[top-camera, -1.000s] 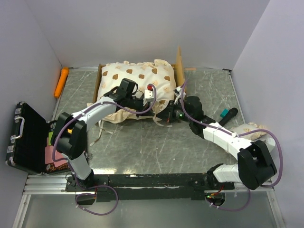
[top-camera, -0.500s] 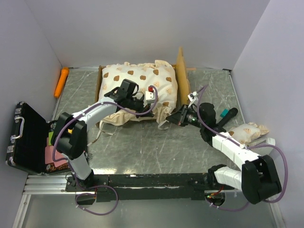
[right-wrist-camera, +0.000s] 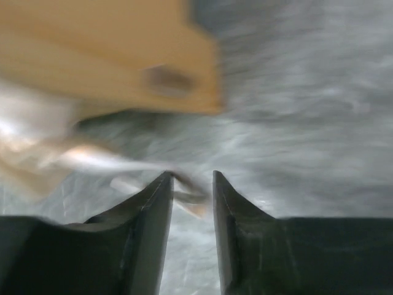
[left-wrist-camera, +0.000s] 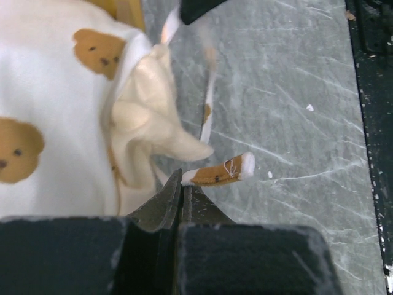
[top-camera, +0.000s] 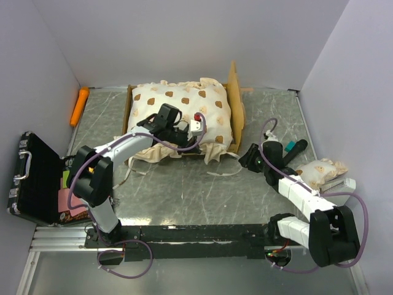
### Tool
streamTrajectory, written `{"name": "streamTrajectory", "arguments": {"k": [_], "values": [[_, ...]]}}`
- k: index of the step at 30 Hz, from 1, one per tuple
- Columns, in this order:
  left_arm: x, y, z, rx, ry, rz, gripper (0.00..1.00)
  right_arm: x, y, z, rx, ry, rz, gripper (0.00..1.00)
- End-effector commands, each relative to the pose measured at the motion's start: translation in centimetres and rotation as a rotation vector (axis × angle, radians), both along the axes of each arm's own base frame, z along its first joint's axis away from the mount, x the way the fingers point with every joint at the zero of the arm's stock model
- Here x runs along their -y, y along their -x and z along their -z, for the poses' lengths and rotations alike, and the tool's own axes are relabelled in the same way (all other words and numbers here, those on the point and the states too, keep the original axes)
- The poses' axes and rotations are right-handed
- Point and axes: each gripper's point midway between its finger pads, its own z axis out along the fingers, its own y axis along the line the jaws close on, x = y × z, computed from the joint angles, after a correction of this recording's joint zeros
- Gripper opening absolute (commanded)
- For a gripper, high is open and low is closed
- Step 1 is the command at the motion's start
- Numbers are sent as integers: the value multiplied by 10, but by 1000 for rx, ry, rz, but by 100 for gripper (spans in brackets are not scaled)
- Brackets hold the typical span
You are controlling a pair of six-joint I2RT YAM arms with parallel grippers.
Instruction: Set up the pet bed
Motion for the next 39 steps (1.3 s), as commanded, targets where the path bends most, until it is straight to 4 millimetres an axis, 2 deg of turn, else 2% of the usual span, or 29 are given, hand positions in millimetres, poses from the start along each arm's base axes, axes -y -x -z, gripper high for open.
{"name": "streamTrajectory", "arguments": {"k": [1,3,5,7,9,13,16,18,20,25,30,34,37,39], "values": [[15,11,-26,19,67,68,1,23,-14,-5,18,56,71,55],[19,18,-29,5,70,93,1,18,-8,-4,-10,55,29,68],[23,24,-29,-7,67,112,1,12,-3,-7,-19,56,-17,74],[26,29,-28,-15,61,125,1,6,6,-14,3,87,-54,75],[29,36,-27,-35,61,144,1,-10,15,-26,77,152,-138,74],[27,47,-34,-107,81,188,1,-77,48,-42,221,172,-530,72],[21,40,-39,-121,93,163,1,-95,59,-31,194,163,-661,69],[18,32,-36,-92,80,125,1,-105,57,-23,174,161,-730,69],[15,26,-31,-84,72,98,1,-108,49,-14,92,179,-736,69],[13,8,-33,-90,70,34,1,-100,29,22,-43,251,-657,71],[12,8,-33,-78,62,48,1,-92,22,43,-140,300,-596,77],[8,3,-34,-57,68,36,1,-84,32,65,-208,300,-539,77],[7,3,-33,-50,66,42,1,-80,39,70,-210,286,-505,69],[8,2,-33,-55,65,44,1,-79,41,75,-221,274,-486,54]]}}
